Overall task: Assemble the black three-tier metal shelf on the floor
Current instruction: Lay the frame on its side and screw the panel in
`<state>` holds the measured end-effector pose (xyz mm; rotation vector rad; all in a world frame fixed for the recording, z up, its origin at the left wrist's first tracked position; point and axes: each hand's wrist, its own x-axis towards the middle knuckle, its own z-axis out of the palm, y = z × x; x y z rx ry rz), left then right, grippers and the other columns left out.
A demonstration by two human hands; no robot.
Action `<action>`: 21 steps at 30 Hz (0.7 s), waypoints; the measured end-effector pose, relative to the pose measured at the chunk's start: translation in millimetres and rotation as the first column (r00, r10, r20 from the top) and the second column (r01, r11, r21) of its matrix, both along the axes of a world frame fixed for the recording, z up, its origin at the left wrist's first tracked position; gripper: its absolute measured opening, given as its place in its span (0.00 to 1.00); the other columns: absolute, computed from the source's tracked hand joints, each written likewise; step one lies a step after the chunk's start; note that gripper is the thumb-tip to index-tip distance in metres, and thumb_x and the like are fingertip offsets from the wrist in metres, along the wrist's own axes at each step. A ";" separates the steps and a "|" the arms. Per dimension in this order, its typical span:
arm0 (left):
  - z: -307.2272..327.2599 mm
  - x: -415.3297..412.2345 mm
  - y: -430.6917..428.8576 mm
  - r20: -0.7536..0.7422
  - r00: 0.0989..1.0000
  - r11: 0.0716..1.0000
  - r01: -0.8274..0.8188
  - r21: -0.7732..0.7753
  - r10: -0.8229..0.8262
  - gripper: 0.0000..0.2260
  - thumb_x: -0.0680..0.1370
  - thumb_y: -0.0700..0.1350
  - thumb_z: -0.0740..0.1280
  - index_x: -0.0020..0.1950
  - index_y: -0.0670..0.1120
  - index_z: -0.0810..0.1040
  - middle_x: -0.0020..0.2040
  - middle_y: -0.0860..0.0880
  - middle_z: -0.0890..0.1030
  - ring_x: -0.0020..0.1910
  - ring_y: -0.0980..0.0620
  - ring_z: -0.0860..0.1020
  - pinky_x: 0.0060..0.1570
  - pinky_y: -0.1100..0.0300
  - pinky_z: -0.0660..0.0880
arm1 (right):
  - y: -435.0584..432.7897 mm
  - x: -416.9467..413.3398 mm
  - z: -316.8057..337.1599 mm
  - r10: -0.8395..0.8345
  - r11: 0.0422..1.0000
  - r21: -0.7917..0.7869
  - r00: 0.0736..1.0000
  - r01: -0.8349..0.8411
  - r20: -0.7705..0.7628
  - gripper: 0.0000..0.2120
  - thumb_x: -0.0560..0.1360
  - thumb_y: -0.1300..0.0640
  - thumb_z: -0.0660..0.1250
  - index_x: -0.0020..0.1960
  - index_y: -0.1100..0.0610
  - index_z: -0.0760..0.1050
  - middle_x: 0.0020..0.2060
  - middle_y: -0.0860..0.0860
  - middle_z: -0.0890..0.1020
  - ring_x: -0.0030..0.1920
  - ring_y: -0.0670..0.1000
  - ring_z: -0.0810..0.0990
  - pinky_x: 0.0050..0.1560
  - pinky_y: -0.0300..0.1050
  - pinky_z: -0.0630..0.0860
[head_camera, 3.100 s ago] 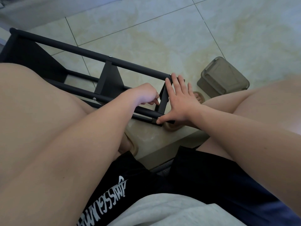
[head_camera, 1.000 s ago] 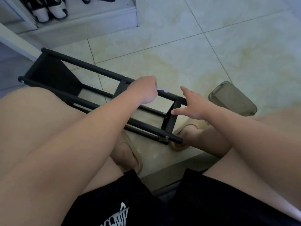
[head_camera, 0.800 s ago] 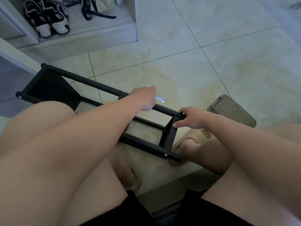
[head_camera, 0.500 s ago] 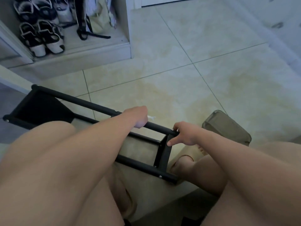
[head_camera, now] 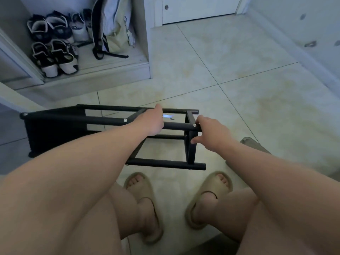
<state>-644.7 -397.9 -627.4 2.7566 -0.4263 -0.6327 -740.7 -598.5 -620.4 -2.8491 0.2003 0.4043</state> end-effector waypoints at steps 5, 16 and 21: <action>-29.3 17.6 -19.2 0.013 0.999 0.998 -0.032 0.049 0.031 0.10 0.78 0.34 0.54 0.58 0.44 0.64 0.40 0.46 0.72 0.40 0.43 0.73 0.40 0.52 0.65 | -6.5 24.0 -35.9 0.001 0.995 -0.095 0.999 0.003 0.043 0.23 0.74 0.45 0.75 0.59 0.52 0.67 0.54 0.49 0.77 0.54 0.55 0.74 0.43 0.48 0.69; -114.7 67.7 -31.4 -0.205 0.974 0.989 0.118 0.090 -0.097 0.05 0.80 0.36 0.57 0.54 0.44 0.64 0.43 0.43 0.76 0.38 0.45 0.74 0.32 0.50 0.68 | -22.0 61.5 -124.3 0.003 0.998 -0.065 1.000 -0.003 -0.003 0.17 0.77 0.46 0.70 0.57 0.54 0.68 0.48 0.48 0.76 0.50 0.53 0.73 0.39 0.47 0.67; -140.3 66.7 -20.5 -0.349 0.925 0.965 0.211 0.154 -0.147 0.08 0.80 0.36 0.55 0.58 0.41 0.67 0.56 0.39 0.79 0.53 0.38 0.78 0.54 0.42 0.76 | -21.7 50.5 -154.0 0.043 0.997 0.072 0.993 -0.035 -0.110 0.19 0.78 0.44 0.69 0.62 0.52 0.68 0.52 0.47 0.77 0.53 0.53 0.74 0.41 0.49 0.68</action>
